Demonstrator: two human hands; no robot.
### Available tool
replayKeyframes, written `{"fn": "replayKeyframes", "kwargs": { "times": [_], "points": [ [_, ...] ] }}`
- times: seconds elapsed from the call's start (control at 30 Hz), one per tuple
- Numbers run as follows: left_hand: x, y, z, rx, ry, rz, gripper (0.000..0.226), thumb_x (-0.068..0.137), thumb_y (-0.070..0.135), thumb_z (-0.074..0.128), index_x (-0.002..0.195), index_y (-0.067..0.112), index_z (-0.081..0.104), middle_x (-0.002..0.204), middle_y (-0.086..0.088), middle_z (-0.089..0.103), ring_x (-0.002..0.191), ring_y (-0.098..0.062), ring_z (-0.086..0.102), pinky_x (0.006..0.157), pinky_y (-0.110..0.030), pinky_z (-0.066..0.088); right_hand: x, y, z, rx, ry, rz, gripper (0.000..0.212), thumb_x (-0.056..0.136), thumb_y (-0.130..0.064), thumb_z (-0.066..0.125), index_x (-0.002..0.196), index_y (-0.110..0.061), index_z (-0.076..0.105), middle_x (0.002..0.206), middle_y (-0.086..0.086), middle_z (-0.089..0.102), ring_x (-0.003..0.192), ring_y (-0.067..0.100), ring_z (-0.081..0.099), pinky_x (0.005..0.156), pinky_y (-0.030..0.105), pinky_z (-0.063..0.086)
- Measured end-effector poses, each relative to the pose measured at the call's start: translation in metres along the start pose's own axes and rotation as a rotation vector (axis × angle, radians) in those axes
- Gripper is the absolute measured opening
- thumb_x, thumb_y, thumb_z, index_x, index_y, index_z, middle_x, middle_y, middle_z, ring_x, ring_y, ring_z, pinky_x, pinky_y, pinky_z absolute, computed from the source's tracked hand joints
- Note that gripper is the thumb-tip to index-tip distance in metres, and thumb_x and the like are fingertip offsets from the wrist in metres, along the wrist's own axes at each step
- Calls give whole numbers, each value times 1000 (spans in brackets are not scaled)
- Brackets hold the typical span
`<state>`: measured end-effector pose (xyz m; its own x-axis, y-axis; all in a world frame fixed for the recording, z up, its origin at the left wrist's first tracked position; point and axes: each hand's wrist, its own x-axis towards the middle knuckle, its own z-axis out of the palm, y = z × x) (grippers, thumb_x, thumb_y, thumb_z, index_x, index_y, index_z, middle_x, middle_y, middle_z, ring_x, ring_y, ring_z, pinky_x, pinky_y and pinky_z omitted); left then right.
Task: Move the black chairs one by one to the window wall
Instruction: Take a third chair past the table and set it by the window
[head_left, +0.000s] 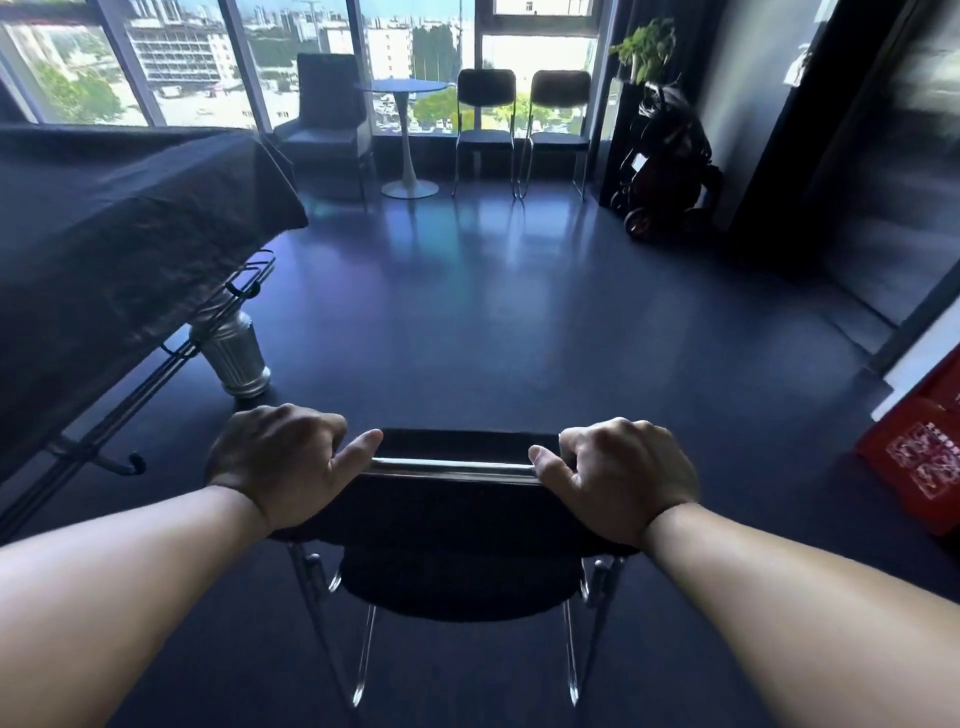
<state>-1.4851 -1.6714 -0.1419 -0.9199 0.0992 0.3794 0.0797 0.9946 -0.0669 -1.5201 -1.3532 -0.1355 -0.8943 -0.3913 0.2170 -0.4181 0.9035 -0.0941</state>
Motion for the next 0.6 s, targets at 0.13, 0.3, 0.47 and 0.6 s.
{"fn": "replayKeyframes", "kwargs": {
  "times": [0.13, 0.3, 0.47, 0.6],
  "points": [
    [34, 0, 15, 16, -24, -24, 72, 80, 76, 8, 57, 18, 43, 64, -1, 64, 71, -32, 65, 59, -33, 34, 40, 21, 3, 3, -6, -20, 59, 90, -73, 30, 67, -21, 48, 78, -1, 66, 84, 28, 63, 67, 33, 34],
    [73, -12, 32, 25, -24, -36, 75, 77, 77, 5, 60, 18, 47, 67, -1, 65, 76, -32, 66, 61, -33, 33, 84, 30, 14, 16, -25, -40, 60, 91, -71, 32, 73, -19, 55, 81, 1, 68, 86, 29, 62, 68, 34, 34],
    [115, -20, 50, 58, -9, -44, 82, 76, 76, 0, 67, 17, 57, 74, -1, 68, 81, -31, 66, 65, -33, 31, 137, 46, 23, 17, -13, -67, 58, 92, -70, 32, 70, -21, 54, 83, 1, 68, 87, 31, 64, 68, 34, 34],
    [154, -25, 67, 67, -24, -48, 82, 75, 76, -1, 69, 18, 56, 78, -3, 69, 84, -33, 66, 66, -33, 30, 179, 62, 33, -2, 27, -73, 57, 91, -70, 32, 68, -21, 53, 85, 5, 70, 88, 33, 64, 68, 34, 35]
  ]
}}
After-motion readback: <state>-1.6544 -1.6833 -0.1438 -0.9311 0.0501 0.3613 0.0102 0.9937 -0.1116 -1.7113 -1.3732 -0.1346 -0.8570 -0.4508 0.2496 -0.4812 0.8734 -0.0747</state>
